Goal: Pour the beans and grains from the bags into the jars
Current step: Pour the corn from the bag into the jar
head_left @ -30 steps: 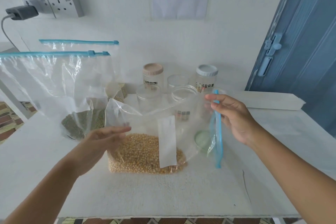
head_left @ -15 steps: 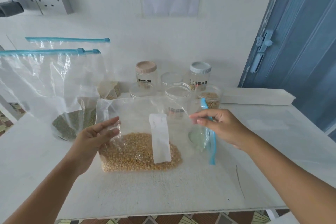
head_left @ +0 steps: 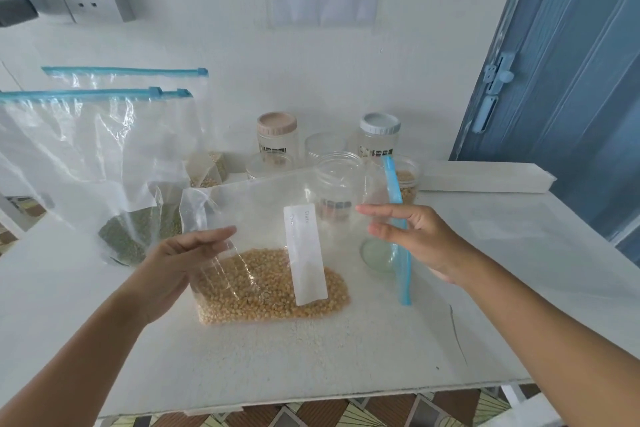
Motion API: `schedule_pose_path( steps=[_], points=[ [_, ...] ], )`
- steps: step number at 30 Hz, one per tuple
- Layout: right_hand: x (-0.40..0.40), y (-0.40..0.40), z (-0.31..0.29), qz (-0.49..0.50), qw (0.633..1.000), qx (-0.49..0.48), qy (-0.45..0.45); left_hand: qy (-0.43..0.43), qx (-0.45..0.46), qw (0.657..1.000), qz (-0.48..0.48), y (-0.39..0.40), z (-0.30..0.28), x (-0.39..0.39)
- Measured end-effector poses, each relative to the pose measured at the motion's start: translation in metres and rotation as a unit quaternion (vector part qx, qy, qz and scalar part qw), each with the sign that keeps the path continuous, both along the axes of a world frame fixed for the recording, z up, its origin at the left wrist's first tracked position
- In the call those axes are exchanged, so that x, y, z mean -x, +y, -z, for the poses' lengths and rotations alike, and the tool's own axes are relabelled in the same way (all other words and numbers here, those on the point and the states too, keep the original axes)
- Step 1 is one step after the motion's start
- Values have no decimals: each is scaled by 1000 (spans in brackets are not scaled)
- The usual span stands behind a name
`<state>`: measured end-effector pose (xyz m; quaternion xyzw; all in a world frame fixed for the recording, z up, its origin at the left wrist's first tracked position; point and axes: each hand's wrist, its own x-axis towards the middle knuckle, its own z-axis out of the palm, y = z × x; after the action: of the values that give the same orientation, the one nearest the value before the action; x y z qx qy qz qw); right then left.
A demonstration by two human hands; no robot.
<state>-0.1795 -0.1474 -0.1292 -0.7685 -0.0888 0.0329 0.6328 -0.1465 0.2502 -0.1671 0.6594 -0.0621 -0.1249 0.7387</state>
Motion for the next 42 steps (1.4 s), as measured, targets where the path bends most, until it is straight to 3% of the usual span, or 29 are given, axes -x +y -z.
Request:
schedule_pose_path(
  steps=[4, 13, 24, 32, 42],
  points=[
    [2, -2, 7, 19, 999, 17, 32, -11, -14, 999, -29, -1, 4, -1],
    [3, 16, -8, 98, 992, -71, -35, -42, 20, 994, -100, -2, -7, -3],
    [-3, 32, -86, 128, 978, -115, -118, -109, 58, 984, -127, 5, -94, 11],
    [-29, 47, -128, 131, 973, -154, -109, -183, 66, 971, -141, 15, -154, 19],
    [-90, 54, -150, 82, 975, -177, -109, -213, 44, 956, -196, 8, -194, 7]
  ],
)
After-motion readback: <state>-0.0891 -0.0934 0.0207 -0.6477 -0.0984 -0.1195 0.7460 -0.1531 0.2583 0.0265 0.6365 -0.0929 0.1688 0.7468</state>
